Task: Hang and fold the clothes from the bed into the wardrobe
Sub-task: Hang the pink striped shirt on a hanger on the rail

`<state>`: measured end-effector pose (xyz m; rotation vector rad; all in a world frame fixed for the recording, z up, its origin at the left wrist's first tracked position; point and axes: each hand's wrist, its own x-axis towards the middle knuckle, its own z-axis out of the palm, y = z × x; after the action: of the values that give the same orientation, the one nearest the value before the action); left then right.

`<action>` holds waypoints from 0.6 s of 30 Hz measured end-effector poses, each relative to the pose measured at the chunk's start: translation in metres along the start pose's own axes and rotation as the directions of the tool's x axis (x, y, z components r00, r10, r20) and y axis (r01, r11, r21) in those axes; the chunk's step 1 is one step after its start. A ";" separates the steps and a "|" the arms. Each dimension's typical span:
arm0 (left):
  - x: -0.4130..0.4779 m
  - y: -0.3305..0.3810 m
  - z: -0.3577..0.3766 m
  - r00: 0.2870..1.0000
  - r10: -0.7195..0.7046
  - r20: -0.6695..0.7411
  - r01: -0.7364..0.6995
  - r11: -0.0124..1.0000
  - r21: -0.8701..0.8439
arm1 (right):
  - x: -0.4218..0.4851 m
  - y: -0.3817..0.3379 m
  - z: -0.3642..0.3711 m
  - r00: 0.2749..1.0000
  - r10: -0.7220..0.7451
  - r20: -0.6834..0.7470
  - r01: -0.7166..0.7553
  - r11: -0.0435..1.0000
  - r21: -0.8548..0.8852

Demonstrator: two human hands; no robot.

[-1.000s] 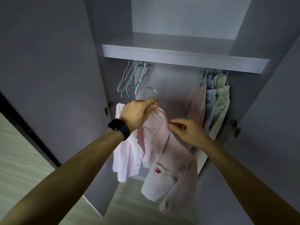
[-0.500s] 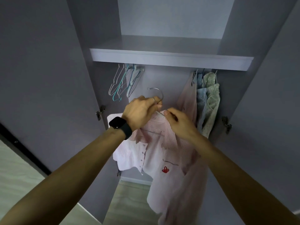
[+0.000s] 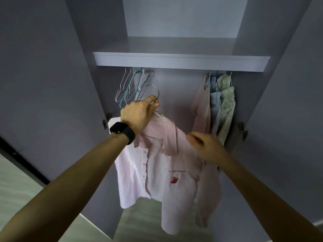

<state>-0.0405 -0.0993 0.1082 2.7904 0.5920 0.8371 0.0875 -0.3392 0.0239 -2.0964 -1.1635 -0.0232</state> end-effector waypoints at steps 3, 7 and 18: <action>0.000 0.004 0.003 1.000 -0.020 -0.008 0.020 0.999 0.048 | 0.000 0.002 -0.004 0.997 -0.050 0.053 0.055 0.994 -0.098; -0.005 0.014 0.010 0.999 -0.013 -0.049 0.019 0.994 0.107 | 0.002 0.010 -0.010 0.999 -0.031 0.034 0.034 0.996 -0.082; -0.016 0.025 0.028 0.998 -0.008 -0.059 0.010 0.999 0.034 | -0.002 0.026 -0.008 0.990 -0.139 -0.038 0.134 0.983 -0.125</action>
<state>-0.0292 -0.1301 0.0842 2.7996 0.6343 0.9191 0.1080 -0.3538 0.0139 -2.1056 -1.3044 -0.2114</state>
